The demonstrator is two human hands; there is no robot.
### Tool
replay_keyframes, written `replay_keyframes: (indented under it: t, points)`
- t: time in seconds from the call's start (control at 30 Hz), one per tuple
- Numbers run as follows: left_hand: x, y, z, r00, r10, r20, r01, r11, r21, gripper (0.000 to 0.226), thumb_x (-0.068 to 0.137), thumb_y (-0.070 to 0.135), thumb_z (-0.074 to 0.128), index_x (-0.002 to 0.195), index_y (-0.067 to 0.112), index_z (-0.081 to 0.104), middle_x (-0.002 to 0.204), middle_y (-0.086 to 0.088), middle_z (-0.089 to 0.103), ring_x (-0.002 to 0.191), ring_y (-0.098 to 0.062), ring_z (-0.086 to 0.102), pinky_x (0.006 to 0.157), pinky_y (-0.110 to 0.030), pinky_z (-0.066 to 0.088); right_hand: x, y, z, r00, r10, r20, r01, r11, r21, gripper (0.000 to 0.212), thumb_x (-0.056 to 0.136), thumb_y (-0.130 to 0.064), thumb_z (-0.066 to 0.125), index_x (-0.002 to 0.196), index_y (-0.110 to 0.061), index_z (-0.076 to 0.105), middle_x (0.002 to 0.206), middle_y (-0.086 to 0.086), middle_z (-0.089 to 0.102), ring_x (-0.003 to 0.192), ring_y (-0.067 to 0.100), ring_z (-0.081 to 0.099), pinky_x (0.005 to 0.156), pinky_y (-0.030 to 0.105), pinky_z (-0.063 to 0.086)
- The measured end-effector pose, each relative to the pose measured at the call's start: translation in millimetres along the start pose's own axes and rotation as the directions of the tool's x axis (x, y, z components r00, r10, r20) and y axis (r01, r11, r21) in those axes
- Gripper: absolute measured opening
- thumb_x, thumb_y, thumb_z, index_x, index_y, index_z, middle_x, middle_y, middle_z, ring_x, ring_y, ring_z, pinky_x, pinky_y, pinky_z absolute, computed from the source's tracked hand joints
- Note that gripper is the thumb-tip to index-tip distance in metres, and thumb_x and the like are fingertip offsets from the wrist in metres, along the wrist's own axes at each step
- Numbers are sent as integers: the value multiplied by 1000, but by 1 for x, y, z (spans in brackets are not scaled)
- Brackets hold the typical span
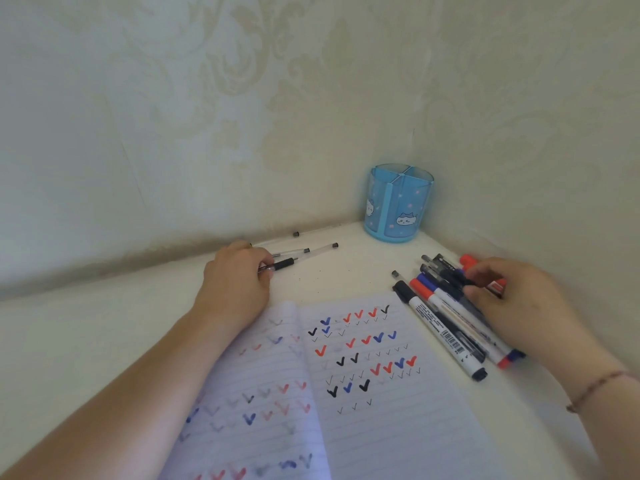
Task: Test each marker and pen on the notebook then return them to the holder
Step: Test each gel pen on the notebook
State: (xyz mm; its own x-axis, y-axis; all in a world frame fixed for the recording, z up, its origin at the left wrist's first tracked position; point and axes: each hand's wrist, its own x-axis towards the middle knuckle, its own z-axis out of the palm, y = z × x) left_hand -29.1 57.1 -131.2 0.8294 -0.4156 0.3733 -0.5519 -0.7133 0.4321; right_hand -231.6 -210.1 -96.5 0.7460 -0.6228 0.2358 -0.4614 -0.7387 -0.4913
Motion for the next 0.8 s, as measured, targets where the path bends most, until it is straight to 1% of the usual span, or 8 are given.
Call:
replay_keyframes:
  t: [0.17, 0.27, 0.33, 0.4, 0.47, 0.57, 0.67, 0.8]
  points:
    - [1, 4, -3, 994, 56, -95, -68, 990, -123, 16, 89, 4, 60, 92, 13, 73, 88, -2, 67, 84, -23, 59, 72, -24, 37, -5, -4, 0, 987, -85, -140, 80, 996, -37, 15, 81, -30, 72, 96, -26, 70, 103, -2, 69, 86, 16, 52, 78, 28, 39]
    - [-7, 25, -13, 975, 148, -163, -193, 929, -314, 14, 90, 10, 61, 93, 16, 73, 89, 5, 69, 80, -8, 59, 71, -6, 37, -19, -26, -3, 966, -151, -209, 201, 949, 243, 22, 76, -46, 71, 95, -36, 65, 86, -13, 68, 79, 8, 56, 75, 27, 46]
    - [-18, 41, -21, 947, 266, -179, -317, 861, -397, 15, 90, 19, 58, 95, 22, 71, 89, 18, 67, 82, 3, 57, 74, -4, 37, -30, -40, 0, 967, -236, -100, 255, 853, 455, 39, 70, -60, 71, 103, -41, 63, 82, -10, 70, 72, 11, 58, 67, 25, 48]
    - [-30, 51, -23, 916, 382, -124, -396, 810, -432, 16, 91, 24, 56, 98, 31, 69, 90, 22, 65, 85, 5, 57, 77, -6, 37, -40, -48, 6, 950, -313, -24, 243, 685, 687, 54, 62, -65, 76, 107, -38, 63, 79, 1, 73, 67, 19, 61, 66, 30, 51]
    - [-36, 55, -22, 875, 483, -24, -443, 783, -436, 16, 93, 28, 55, 103, 37, 64, 93, 19, 66, 90, 1, 58, 79, -11, 40, -47, -52, 12, 936, -351, -33, 238, 561, 793, 49, 60, -59, 81, 99, -33, 67, 77, 6, 73, 66, 21, 65, 65, 29, 54]
    - [-40, 56, -21, 819, 571, 66, -489, 753, -440, 17, 98, 30, 51, 111, 39, 58, 98, 21, 62, 95, 0, 56, 83, -12, 39, -54, -61, 20, 911, -407, -62, 283, 509, 813, 23, 68, -38, 80, 80, -24, 66, 71, 9, 70, 60, 28, 61, 56, 33, 50]
    - [-44, 61, -23, 754, 647, 112, -544, 711, -446, 26, 99, 42, 43, 120, 31, 55, 100, 22, 57, 98, -1, 54, 85, -14, 41, -57, -63, 24, 911, -412, -32, 259, 510, 820, 15, 72, -22, 78, 78, -23, 64, 73, 11, 71, 61, 24, 64, 55, 31, 53]
    - [-47, 65, -21, 703, 697, 138, -572, 671, -473, 26, 101, 33, 40, 108, 18, 60, 87, 12, 57, 78, 4, 49, 71, -11, 39, -59, -64, 24, 889, -458, -10, 271, 507, 818, 14, 75, -15, 75, 76, -23, 63, 70, 11, 70, 57, 16, 62, 53, 24, 50]
